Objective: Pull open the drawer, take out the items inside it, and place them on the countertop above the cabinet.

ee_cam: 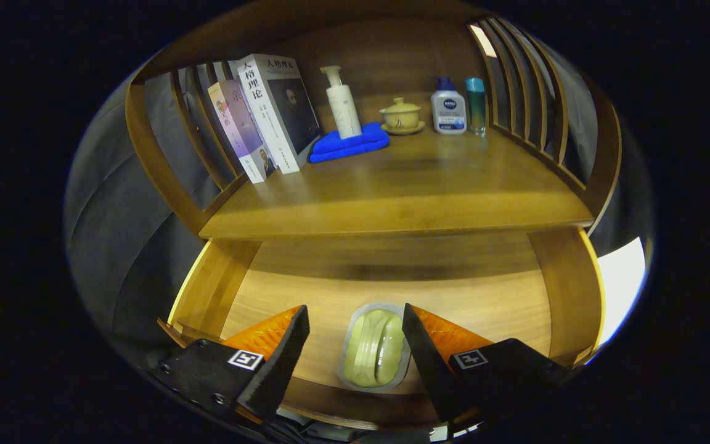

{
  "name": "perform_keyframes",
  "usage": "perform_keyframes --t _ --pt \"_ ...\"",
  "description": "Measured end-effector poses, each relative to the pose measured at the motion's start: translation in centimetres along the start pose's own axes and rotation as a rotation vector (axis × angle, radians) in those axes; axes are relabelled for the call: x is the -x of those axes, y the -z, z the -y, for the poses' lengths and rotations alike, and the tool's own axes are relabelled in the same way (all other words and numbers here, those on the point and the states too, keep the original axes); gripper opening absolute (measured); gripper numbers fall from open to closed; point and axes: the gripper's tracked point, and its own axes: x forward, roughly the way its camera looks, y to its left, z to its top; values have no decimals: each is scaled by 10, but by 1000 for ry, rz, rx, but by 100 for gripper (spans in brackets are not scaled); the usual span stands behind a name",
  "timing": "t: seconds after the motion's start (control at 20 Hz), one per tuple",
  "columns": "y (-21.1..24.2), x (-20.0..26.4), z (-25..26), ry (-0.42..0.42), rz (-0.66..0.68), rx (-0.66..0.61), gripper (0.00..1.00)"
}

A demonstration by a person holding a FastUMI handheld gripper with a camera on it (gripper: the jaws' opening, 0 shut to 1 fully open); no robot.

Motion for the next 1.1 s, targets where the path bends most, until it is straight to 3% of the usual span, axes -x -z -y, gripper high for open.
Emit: perform_keyframes --t 0.35,0.7,0.8,1.1 --pt "27 -20 4 13 -103 9 91" --pt "43 -31 12 33 -131 -6 40" --pt "43 -30 9 19 -120 -22 22" --pt "31 -16 -7 -14 19 60 22"
